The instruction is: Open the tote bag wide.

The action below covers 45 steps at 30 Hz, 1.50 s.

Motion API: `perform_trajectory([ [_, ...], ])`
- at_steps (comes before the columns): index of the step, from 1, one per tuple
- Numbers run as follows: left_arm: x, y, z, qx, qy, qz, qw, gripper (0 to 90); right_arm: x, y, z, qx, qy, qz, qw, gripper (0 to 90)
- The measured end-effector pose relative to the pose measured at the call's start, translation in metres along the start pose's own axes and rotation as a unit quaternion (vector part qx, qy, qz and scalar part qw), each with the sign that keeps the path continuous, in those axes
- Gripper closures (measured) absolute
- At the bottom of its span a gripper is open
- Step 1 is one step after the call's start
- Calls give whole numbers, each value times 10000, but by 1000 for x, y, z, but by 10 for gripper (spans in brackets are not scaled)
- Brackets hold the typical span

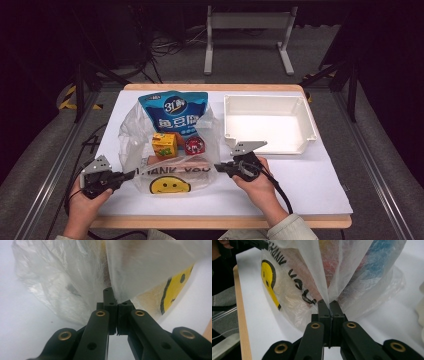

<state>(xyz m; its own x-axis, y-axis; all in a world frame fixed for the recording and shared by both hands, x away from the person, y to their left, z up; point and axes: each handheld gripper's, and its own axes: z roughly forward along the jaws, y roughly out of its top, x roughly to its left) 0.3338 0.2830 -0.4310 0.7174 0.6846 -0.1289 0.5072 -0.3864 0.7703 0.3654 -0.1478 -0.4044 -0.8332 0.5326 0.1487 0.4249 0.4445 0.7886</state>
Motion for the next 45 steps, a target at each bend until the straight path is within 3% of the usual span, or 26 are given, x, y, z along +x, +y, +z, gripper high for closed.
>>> perform_trajectory([
  [4,-2,0,9,276,-73,134,9995,892,-1,-10,2,284,62,25,9996,900],
  [9,-2,-3,13,442,-192,113,9988,892,-2,-19,4,475,137,80,9987,899],
  [16,-2,-13,14,625,-327,65,9975,893,4,-32,10,831,220,13,9963,899],
  [19,0,-16,15,665,-367,11,9971,891,2,-35,11,917,113,-2,9957,899],
  [22,-1,-16,13,655,-266,0,9975,859,0,-37,12,932,101,72,9956,899],
  [23,-2,-15,11,611,-187,14,9980,813,1,-37,13,948,73,60,9955,899],
  [25,-5,-11,2,381,-99,59,9992,635,2,-37,13,940,70,42,9955,899],
  [27,-9,-6,-10,63,-183,107,9998,547,2,-36,13,915,74,36,9958,899],
  [30,-18,5,-31,-432,-106,237,9987,408,2,-35,12,876,80,28,9961,899],
  [34,-29,19,-44,-746,-66,410,9963,389,3,-34,12,866,90,43,9962,899],
  [36,-34,28,-46,-868,63,450,9952,373,3,-34,13,852,101,40,9963,899],
  [39,-37,39,-45,-1056,203,515,9929,395,4,-32,13,823,124,24,9965,899],
  [42,-38,44,-44,-976,432,520,9929,707,6,-30,13,778,127,3,9969,899],
  [45,-30,38,-38,-742,556,342,9951,871,6,-30,13,751,127,-15,9971,899],
])
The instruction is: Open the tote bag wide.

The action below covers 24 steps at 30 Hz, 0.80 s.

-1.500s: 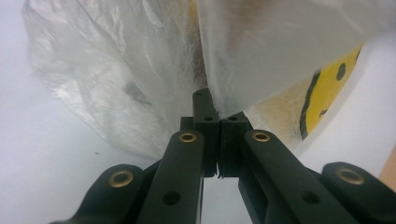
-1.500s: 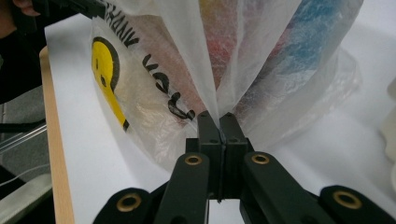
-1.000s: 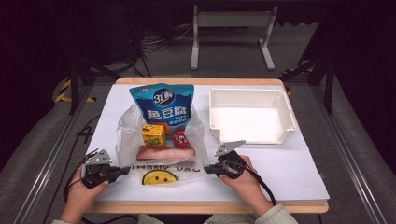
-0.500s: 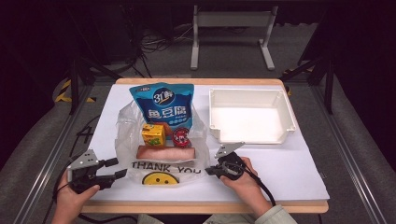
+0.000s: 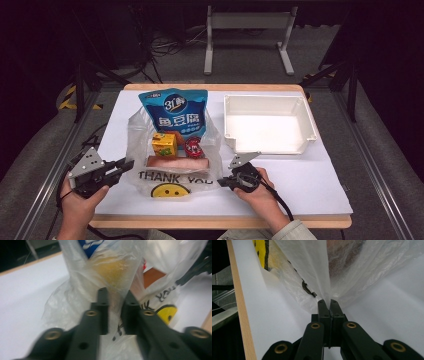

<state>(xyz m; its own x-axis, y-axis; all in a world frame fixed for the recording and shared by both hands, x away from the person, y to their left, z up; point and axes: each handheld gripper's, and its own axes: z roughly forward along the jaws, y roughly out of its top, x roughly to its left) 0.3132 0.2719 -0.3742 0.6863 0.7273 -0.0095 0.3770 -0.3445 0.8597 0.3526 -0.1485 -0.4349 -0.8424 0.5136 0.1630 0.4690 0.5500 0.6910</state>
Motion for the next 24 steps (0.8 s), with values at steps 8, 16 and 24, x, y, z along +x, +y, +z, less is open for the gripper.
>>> perform_trajectory([
  [8,26,-40,17,646,-58,-651,9958,900,2,0,4,80,45,-46,9999,899],
  [16,29,-52,35,1036,-290,-778,9911,897,1,-5,4,285,47,-23,9996,900],
  [24,26,-56,44,1316,-333,-726,9881,896,-4,-16,-10,316,-87,95,9994,899],
])
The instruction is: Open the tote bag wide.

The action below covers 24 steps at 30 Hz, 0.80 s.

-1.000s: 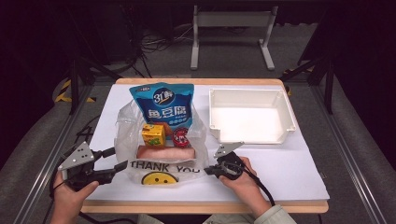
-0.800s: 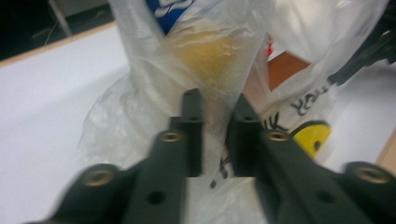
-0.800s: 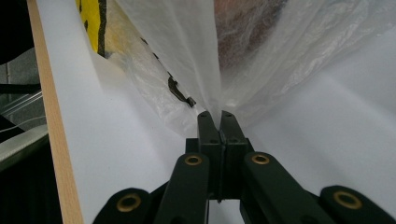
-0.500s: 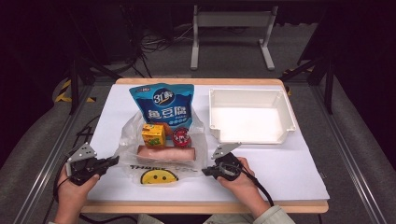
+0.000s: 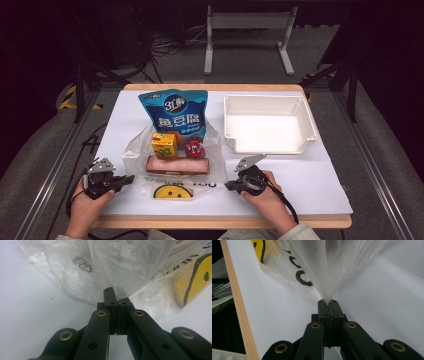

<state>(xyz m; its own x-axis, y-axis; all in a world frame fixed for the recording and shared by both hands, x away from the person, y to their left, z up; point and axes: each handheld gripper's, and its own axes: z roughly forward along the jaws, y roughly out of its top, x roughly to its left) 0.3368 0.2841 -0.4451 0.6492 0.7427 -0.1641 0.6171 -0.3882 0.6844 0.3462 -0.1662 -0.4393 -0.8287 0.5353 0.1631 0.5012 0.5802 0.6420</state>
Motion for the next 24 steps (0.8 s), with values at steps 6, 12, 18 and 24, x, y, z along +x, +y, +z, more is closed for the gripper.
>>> perform_trajectory([
  [6,-2,0,-3,-143,-31,31,9999,896,2,3,-13,-357,55,-13,9993,758],
  [12,-4,1,-4,-193,-71,129,9997,895,11,18,-49,-1258,74,-165,9919,413],
  [18,-6,2,-6,-267,-103,148,9995,894,26,45,-69,-1779,-27,-426,9831,317],
  [24,-6,1,-7,-293,-142,180,9993,884,34,68,-68,-2030,-180,-647,9769,465],
])
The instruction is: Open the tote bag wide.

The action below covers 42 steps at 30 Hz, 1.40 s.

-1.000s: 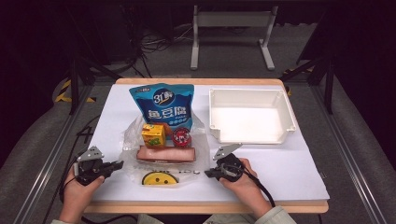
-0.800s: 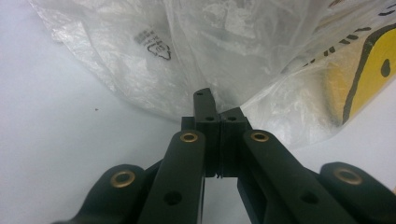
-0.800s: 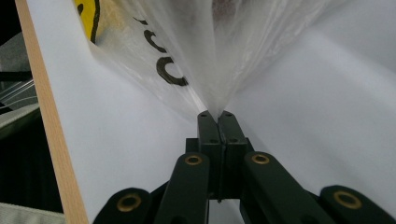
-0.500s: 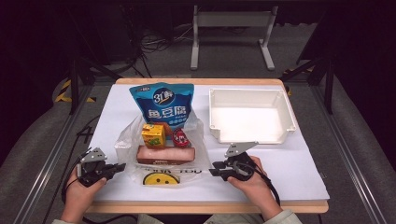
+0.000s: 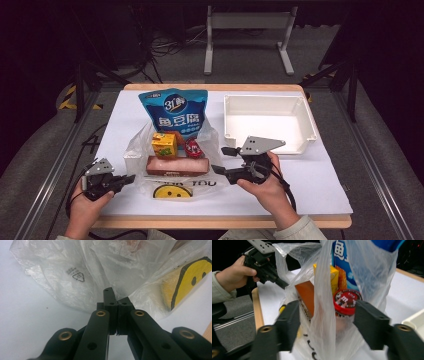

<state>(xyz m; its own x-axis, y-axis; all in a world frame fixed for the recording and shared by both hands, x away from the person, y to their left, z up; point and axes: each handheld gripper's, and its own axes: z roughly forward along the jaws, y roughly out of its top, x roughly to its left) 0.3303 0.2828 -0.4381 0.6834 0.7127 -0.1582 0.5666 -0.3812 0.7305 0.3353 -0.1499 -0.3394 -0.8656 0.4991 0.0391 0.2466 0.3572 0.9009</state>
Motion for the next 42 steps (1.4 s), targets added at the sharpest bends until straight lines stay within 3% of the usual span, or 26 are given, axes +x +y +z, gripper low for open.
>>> perform_trajectory([
  [3,-1,0,-3,-68,-30,22,10000,819,0,1,5,30,-65,-92,9999,755],
  [5,-3,1,-8,-172,-42,124,9998,705,1,-3,8,97,-55,-116,9999,869],
  [6,-3,1,-8,-172,-42,124,9998,616,1,-5,9,138,-38,-110,9998,881],
  [7,-6,2,-13,-266,-11,164,9995,616,1,-5,9,138,-38,-110,9998,881],
  [8,-9,3,-17,-363,42,248,9990,548,1,-9,10,189,-8,-79,9998,887],
  [12,-18,8,-38,-793,136,362,9961,431,0,-21,11,395,88,-10,9992,893],
  [17,-24,20,-45,-1128,346,424,9921,413,1,-38,16,650,184,90,9977,893],
  [19,-24,25,-45,-1229,333,377,9911,413,0,-43,18,718,211,124,9971,893],
  [22,-25,29,-44,-1305,373,479,9896,452,0,-48,21,823,233,149,9962,894],
  [25,-25,30,-42,-1210,410,549,9903,671,-1,-54,25,920,251,200,9952,894],
  [29,-17,22,-35,-962,383,363,9940,858,-4,-61,26,1043,258,280,9938,894],
  [36,3,4,-15,-385,277,-62,9989,895,-10,-79,29,1306,223,468,9901,895],
  [42,13,-4,5,140,178,-306,9993,894,-19,-90,32,1473,138,608,9871,894],
])
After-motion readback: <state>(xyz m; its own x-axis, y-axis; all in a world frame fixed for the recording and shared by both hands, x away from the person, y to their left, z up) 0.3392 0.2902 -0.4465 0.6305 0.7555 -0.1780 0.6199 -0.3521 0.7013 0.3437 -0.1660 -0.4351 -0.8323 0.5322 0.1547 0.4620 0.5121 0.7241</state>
